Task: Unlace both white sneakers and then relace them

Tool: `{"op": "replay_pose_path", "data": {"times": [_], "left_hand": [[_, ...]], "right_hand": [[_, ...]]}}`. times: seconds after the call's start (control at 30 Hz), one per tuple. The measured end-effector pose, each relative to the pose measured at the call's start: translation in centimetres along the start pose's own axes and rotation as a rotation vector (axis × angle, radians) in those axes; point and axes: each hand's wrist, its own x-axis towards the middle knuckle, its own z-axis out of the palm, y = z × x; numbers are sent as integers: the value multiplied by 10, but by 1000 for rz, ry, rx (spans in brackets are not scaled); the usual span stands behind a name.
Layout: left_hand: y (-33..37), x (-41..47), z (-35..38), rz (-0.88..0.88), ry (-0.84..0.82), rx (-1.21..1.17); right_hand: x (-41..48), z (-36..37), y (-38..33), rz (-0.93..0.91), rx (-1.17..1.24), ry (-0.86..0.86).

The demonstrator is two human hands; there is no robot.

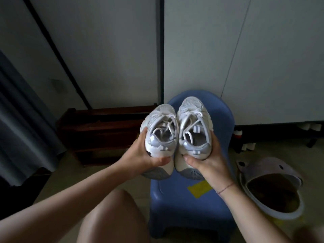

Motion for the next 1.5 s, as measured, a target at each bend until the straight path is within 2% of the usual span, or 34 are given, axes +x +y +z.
{"op": "replay_pose_path", "data": {"times": [0.33, 0.43, 0.63, 0.83, 1.03, 1.23, 1.37, 1.5], "left_hand": [[-14, 23, -92, 67, 233, -36], [-36, 48, -119, 68, 312, 1], [-105, 119, -160, -20, 442, 95], [-169, 180, -179, -98, 421, -5], [-203, 222, -185, -153, 416, -65], [-235, 226, -188, -276, 370, -163], [-244, 226, -188, -282, 343, -193], [-244, 222, -181, -253, 407, -183]], "right_hand": [[94, 94, -25, -64, -5, -159], [134, 125, -12, -33, 4, -223], [212, 192, 52, 131, -24, -220], [265, 230, 112, 268, -20, -226], [289, 249, 146, 346, -62, -188], [293, 257, 176, 417, -53, -181], [297, 253, 183, 461, -7, -169], [292, 256, 179, 500, -55, -163]]}}
